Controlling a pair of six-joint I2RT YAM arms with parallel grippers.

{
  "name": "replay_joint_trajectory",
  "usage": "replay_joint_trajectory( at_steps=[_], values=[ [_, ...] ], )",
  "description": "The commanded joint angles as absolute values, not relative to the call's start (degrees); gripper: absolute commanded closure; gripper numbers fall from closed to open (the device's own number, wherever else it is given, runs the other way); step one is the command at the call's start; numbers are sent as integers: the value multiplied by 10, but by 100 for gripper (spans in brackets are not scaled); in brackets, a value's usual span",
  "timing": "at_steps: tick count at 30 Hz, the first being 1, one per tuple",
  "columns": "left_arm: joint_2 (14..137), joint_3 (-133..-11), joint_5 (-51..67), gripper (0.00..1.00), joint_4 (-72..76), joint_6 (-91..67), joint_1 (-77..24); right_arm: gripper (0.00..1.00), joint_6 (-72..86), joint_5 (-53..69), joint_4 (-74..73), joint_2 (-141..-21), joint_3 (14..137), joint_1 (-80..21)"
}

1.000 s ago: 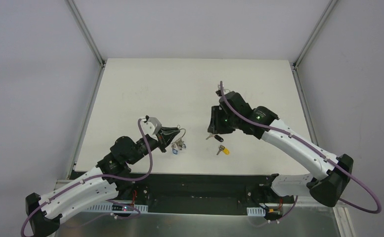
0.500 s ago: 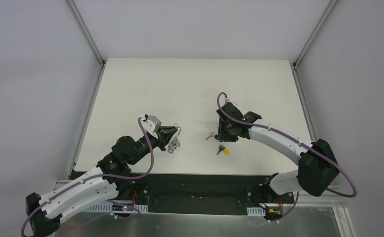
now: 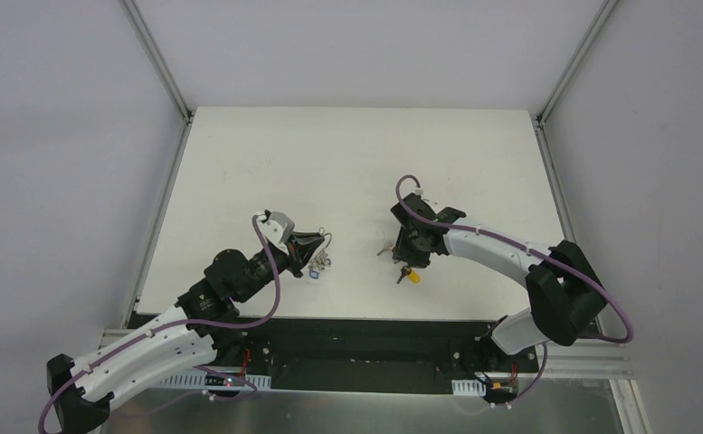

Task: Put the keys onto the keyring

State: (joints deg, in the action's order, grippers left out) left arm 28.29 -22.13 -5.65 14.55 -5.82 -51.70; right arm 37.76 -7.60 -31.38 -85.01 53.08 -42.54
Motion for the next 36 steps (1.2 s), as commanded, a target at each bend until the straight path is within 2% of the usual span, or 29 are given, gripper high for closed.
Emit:
replay_joint_trajectory(
  at_steps=[1, 11, 18, 26, 28, 31, 36],
  values=[
    [273, -234, -57, 100, 174, -74, -516, 61, 421, -89, -323, -866, 535, -422],
    [266, -232, -58, 100, 170, -75, -516, 65, 428, -80, -331, -914, 564, -418],
    [263, -231, -57, 100, 168, -76, -516, 75, 421, -79, -334, -919, 566, -412],
    [262, -232, -56, 100, 165, -76, -516, 76, 415, -71, -334, -927, 560, -411],
    [262, -232, -56, 100, 164, -76, -516, 82, 414, -69, -336, -927, 558, -411],
    [260, -232, -58, 100, 164, -76, -516, 100, 412, -71, -335, -922, 554, -411],
    [261, -230, -60, 100, 164, -75, -516, 100, 413, -81, -334, -898, 547, -411]
  ],
)
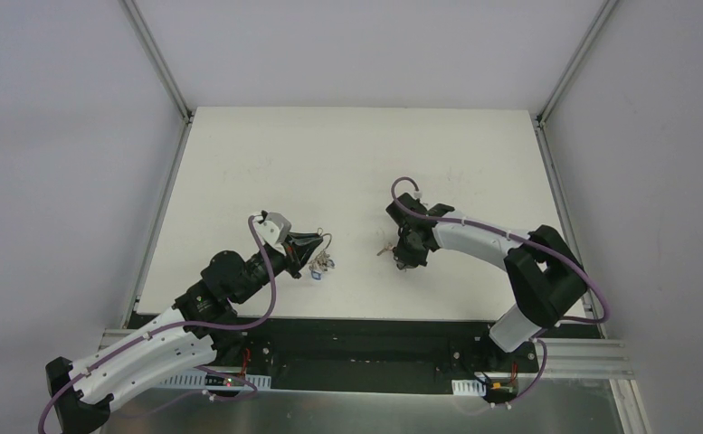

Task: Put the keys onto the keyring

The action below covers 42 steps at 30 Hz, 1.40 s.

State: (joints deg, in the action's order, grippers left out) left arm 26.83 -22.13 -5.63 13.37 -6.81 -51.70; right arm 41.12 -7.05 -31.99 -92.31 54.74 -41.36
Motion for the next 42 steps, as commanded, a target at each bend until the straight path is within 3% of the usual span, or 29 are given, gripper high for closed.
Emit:
replay_joint_trajectory(
  at_steps=[1, 10, 19, 28, 42],
  values=[
    [261, -230, -59, 100, 164, -75, -517, 100, 412, -83, -333, -888, 545, -411],
    [262, -229, -60, 100, 164, -72, -516, 100, 377, -73, -293, -718, 507, -411],
    [253, -219, -28, 100, 180, -69, -517, 100, 356, 84, -151, -610, 449, -410],
    [240, -206, 32, 100, 214, -58, -516, 100, 396, 270, 40, -583, 412, -411],
    [245, -196, 105, 100, 262, -58, -516, 100, 526, 379, 312, -620, 380, -416]
  ],
)
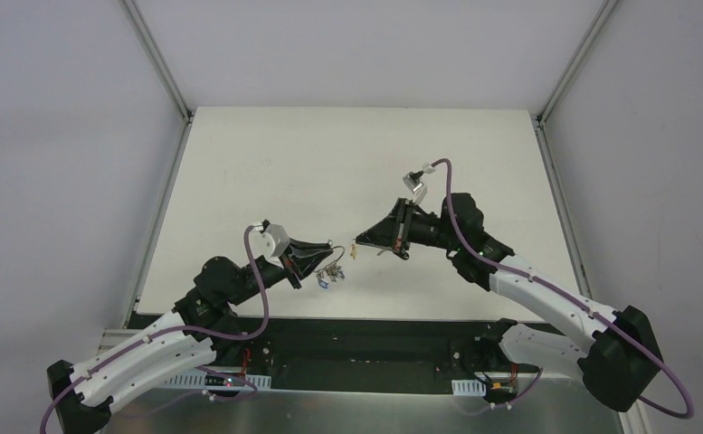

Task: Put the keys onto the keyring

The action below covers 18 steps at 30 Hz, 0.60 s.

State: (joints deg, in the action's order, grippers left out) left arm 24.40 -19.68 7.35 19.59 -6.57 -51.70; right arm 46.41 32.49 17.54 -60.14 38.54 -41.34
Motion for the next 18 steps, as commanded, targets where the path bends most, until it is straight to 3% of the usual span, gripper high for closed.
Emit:
replay_joint_trajectory(
  at_steps=[1, 6, 18],
  values=[
    [246, -195, 107, 100, 265, -57, -516, 100, 539, 387, 332, -628, 378, -418],
    [245, -186, 101, 100, 285, -51, -516, 100, 580, 412, 406, -658, 375, -430],
    [226, -160, 80, 100, 322, -42, -517, 100, 586, 432, 426, -678, 382, -456]
  ],
)
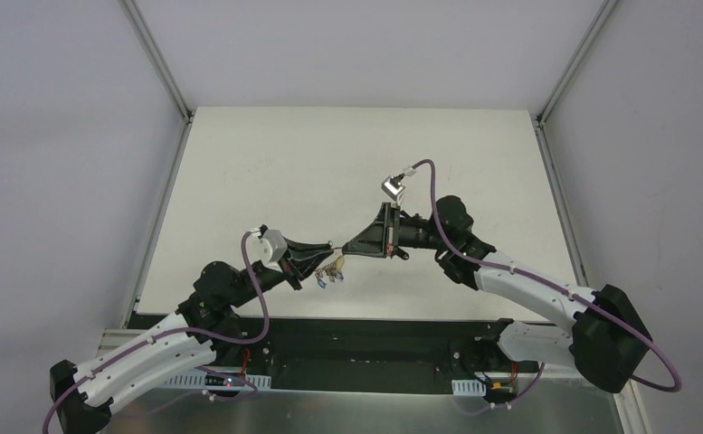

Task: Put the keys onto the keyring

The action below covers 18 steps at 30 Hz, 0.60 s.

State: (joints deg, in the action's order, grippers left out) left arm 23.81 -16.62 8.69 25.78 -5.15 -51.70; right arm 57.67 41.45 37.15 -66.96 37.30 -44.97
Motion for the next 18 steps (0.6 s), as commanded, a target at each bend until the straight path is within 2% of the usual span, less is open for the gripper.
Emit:
replay_joint_trajectory(
  at_steps=[1, 18],
  values=[
    [224, -158, 81, 100, 325, -42, -516, 100, 587, 431, 427, -680, 381, -458],
    [219, -151, 98, 100, 342, -45, -516, 100, 630, 393, 493, -723, 380, -470]
  ],
)
